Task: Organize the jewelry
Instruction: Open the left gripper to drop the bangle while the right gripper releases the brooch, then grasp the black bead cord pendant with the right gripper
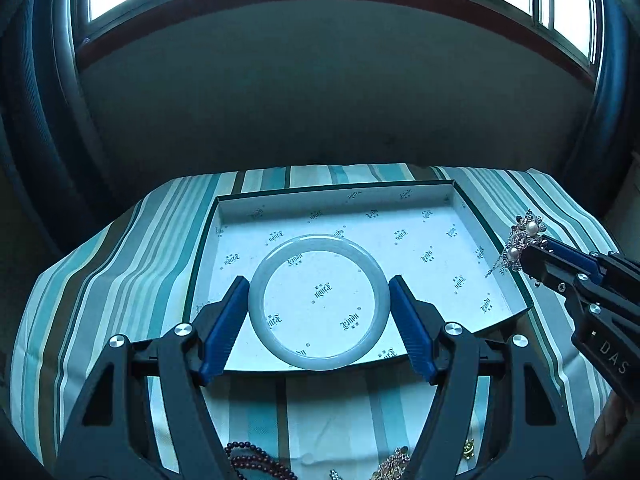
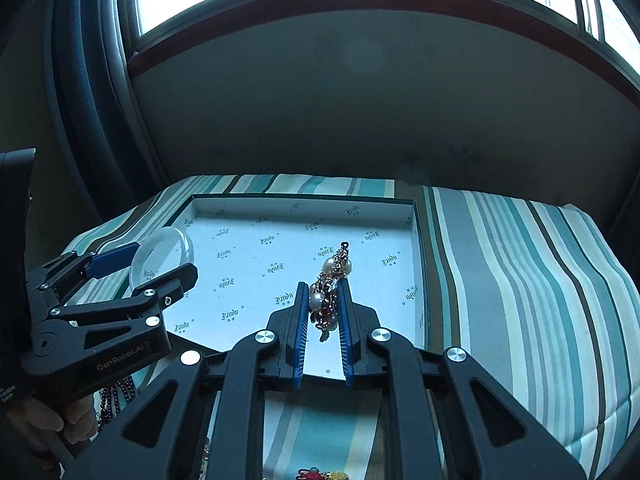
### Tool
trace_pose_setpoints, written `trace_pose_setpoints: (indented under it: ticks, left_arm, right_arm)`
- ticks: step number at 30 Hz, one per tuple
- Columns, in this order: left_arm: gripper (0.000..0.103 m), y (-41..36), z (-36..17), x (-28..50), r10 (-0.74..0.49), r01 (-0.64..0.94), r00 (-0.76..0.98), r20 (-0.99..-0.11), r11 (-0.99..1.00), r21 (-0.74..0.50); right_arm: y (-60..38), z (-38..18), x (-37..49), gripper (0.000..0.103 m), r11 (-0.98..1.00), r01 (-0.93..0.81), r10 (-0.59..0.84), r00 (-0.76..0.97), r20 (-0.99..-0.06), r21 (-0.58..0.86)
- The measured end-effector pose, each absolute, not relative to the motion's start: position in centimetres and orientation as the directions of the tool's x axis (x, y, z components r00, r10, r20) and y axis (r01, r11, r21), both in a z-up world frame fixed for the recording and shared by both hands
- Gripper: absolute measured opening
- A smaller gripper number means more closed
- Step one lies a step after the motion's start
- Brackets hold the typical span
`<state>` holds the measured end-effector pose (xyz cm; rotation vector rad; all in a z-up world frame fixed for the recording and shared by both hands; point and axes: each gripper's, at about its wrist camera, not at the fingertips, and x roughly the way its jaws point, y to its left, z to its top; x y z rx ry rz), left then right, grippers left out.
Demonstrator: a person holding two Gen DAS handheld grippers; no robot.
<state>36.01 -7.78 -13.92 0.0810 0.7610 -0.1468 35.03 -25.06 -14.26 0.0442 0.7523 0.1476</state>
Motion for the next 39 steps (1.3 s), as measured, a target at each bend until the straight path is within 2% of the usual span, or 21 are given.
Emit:
trace_pose_setpoints:
  ticks: [9, 15, 17, 20, 21, 25, 28, 31, 39]
  left_arm:
    - [0.071, -9.8, -19.3, 40.1, -0.096, 0.186, 0.635, -0.766, 0.982, 0.031]
    - [0.071, -10.0, -21.2, 40.8, -0.079, 0.186, 0.61, -0.788, 0.981, 0.046]
    - [0.071, -10.0, -21.6, 40.9, -0.074, 0.19, 0.605, -0.793, 0.98, 0.054]
    - [0.071, -10.0, -22.3, 41.1, -0.063, 0.184, 0.592, -0.803, 0.981, 0.058]
    - [0.071, -9.9, -22.4, 41.2, -0.062, 0.178, 0.587, -0.807, 0.983, 0.054]
    - [0.073, -9.9, -22.2, 41.1, -0.057, 0.176, 0.604, -0.795, 0.982, 0.064]
    - [0.081, -10.4, -21.4, 40.8, -0.049, 0.193, 0.627, -0.777, 0.977, 0.095]
    - [0.084, -10.3, -20.5, 40.1, -0.039, 0.19, 0.648, -0.761, 0.975, 0.112]
    - [0.084, -8.9, -17.4, 35.6, -0.013, 0.185, 0.678, -0.735, 0.971, 0.154]
  right_arm:
    - [-25.8, -18.9, 37.1, 0.015, 0.991, -0.094, 0.133, 0.64, -0.757, 0.095]
    - [-26.3, -20.1, 37.4, 0.016, 0.991, -0.086, 0.137, 0.629, -0.766, 0.108]
    - [-26.6, -20.5, 37.5, 0.018, 0.991, -0.072, 0.133, 0.626, -0.768, 0.114]
    - [-26.7, -20.8, 37.6, 0.029, 0.992, -0.065, 0.127, 0.626, -0.769, 0.111]
    - [-26.5, -20.8, 37.5, 0.037, 0.993, -0.065, 0.118, 0.63, -0.767, 0.1]
    - [-26.4, -20.4, 37.3, 0.045, 0.994, -0.066, 0.11, 0.643, -0.758, 0.088]
    - [-26.6, -19.5, 36.8, 0.045, 0.995, -0.056, 0.098, 0.658, -0.746, 0.082]
    - [-26.7, -18.0, 35.8, 0.045, 0.995, -0.057, 0.097, 0.674, -0.732, 0.079]
    - [-25.5, -15.3, 30.6, 0.045, 0.996, -0.071, 0.084, 0.67, -0.738, 0.049]
